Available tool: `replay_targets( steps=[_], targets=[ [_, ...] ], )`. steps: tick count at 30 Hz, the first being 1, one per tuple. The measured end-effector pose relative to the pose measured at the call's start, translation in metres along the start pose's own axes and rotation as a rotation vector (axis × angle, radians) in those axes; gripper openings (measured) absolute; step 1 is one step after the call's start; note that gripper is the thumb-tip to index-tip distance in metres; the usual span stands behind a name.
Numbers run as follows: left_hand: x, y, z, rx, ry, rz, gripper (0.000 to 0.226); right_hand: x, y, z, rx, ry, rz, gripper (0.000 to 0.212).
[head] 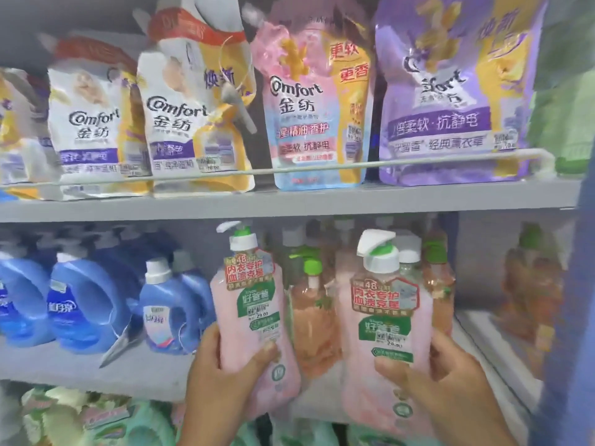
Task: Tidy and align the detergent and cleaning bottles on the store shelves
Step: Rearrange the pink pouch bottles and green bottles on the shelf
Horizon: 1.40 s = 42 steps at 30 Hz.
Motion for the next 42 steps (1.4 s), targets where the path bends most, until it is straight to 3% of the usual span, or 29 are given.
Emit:
replay_targets(
  steps=[6, 9, 16, 19, 23, 28, 34, 38, 40, 41, 42],
  targets=[
    [0.046, -0.007, -0.031, -0.039, -0.012, -0.214, 0.058, -0.031, 0.023, -0.020, -0.236, 0.072, 0.365, 0.055],
    [0.060, -0.009, -0.038, -0.070, -0.024, -0.308, 0.062, -0.035, 0.029, -0.019, -0.241, 0.086, 0.537, 0.046],
    [0.072, -0.008, -0.035, -0.127, 0.012, -0.379, 0.054, -0.019, 0.030, -0.002, -0.344, 0.116, 0.702, 0.031],
    [0.065, -0.005, -0.036, -0.120, -0.024, -0.382, 0.064, -0.008, 0.032, 0.003, -0.386, 0.128, 0.696, 0.034],
    [0.055, -0.001, -0.037, -0.105, -0.036, -0.353, 0.071, 0.009, 0.026, 0.007, -0.424, 0.130, 0.540, 0.037],
    [0.045, -0.001, -0.031, -0.063, -0.018, -0.291, 0.078, 0.027, 0.010, 0.018, -0.363, 0.105, 0.387, 0.040],
    [0.034, -0.006, -0.029, -0.081, 0.006, -0.184, 0.076, 0.047, -0.043, 0.033, -0.216, 0.077, 0.314, 0.033],
    [0.016, -0.013, -0.012, 0.016, -0.190, -0.025, 0.080, 0.051, -0.082, 0.036, -0.210, 0.094, 0.328, 0.048],
    [0.006, -0.013, -0.005, 0.106, -0.345, 0.024, 0.107, 0.050, -0.092, 0.039, -0.259, 0.091, 0.371, 0.060],
    [0.000, -0.010, -0.010, 0.149, -0.390, -0.029, 0.101, 0.050, -0.094, 0.040, -0.275, 0.090, 0.387, 0.064],
    [-0.005, -0.009, -0.003, 0.256, -0.398, 0.064, 0.080, 0.050, -0.095, 0.041, -0.285, 0.092, 0.397, 0.065]
  ],
)
Point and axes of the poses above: each hand's wrist, its own x-axis towards the middle knuckle, its own y-axis out of the back of the hand, z = x × y, the point moved 2 cm from there along x, towards the middle knuckle, and after that the axes turned 4 degrees about y, right-handed, at the moved point
